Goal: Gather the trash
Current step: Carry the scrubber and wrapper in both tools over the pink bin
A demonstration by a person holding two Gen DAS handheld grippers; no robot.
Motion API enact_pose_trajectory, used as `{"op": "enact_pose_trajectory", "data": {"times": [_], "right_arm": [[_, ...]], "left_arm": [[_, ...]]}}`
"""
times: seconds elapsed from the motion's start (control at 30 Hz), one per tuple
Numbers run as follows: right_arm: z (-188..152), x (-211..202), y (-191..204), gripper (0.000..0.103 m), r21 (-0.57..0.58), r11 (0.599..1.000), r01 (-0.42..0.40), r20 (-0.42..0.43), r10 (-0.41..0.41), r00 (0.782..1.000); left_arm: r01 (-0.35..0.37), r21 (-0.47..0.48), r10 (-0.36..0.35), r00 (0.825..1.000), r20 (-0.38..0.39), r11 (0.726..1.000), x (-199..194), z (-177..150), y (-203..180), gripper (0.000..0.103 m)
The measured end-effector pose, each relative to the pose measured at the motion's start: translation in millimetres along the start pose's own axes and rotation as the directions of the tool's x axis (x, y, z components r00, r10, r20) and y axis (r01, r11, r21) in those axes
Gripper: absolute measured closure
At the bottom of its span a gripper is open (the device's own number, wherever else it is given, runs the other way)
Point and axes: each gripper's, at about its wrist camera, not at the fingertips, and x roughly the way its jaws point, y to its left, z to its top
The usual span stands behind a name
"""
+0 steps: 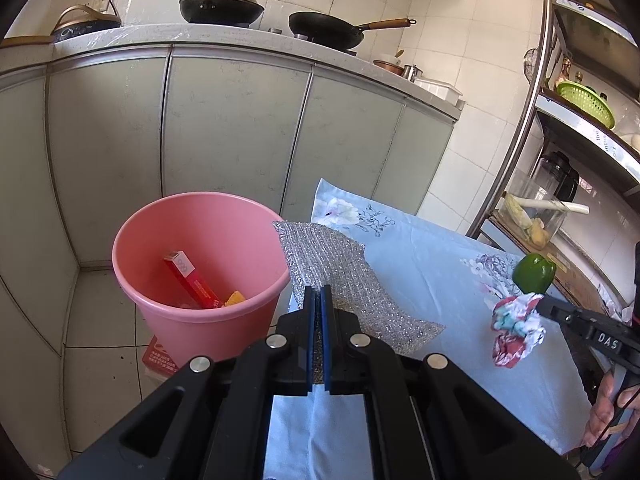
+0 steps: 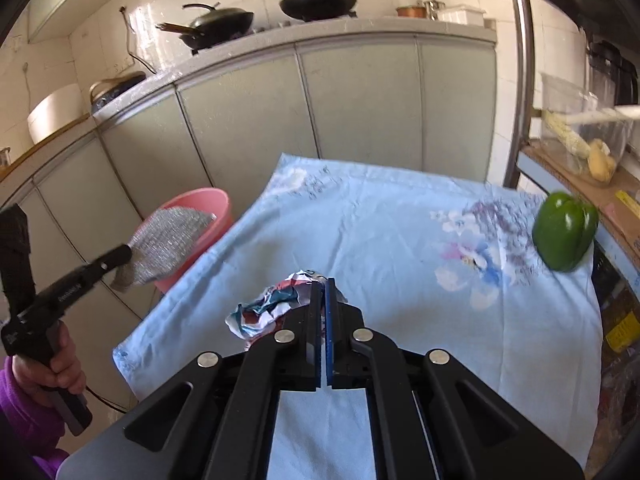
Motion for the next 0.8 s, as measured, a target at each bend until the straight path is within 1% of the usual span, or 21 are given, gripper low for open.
{"op": "enact_pose_trajectory", "data": {"times": [0.13,0.2,0.3,0.43,0.5,0.6,0.67,0.8], "right_arm": [[20,5,18,0.101,-0.035,0.998,-0.043,0.027,0.044,0.999],[32,11,29,0.101,-0.057,0.996,-0.070,0.039,0.072,0.997],[53,30,54,0.101,-0.088,0.988,-0.127,0.045,0.132,0.990],[73,63,85,0.101,-0.117,0.976,-0.186,0.028,0.190,0.981],[80,80,99,0.101,-0.126,0.970,-0.209,0.012,0.213,0.977],[89,111,122,0.101,-0.140,0.961,-0.240,-0.028,0.239,0.971],[92,127,134,0.101,-0.154,0.956,-0.248,-0.050,0.243,0.969],[95,158,159,0.101,-0.195,0.947,-0.255,-0.106,0.238,0.965]], "left_arm": [[-0.025,-0.012,0.025,0.999,0.023,1.000,-3,6,6,0.101],[-0.052,-0.027,0.053,0.998,0.042,0.998,-6,12,16,0.101],[-0.094,-0.058,0.098,0.993,0.063,0.994,-9,21,32,0.101],[-0.153,-0.094,0.160,0.984,0.074,0.984,-8,31,55,0.101],[-0.180,-0.108,0.188,0.980,0.070,0.978,-5,34,65,0.101],[-0.213,-0.137,0.220,0.975,0.042,0.967,4,37,82,0.101],[-0.228,-0.155,0.234,0.972,0.024,0.961,11,36,90,0.100],[-0.240,-0.180,0.240,0.971,-0.024,0.954,28,32,102,0.100]]}}
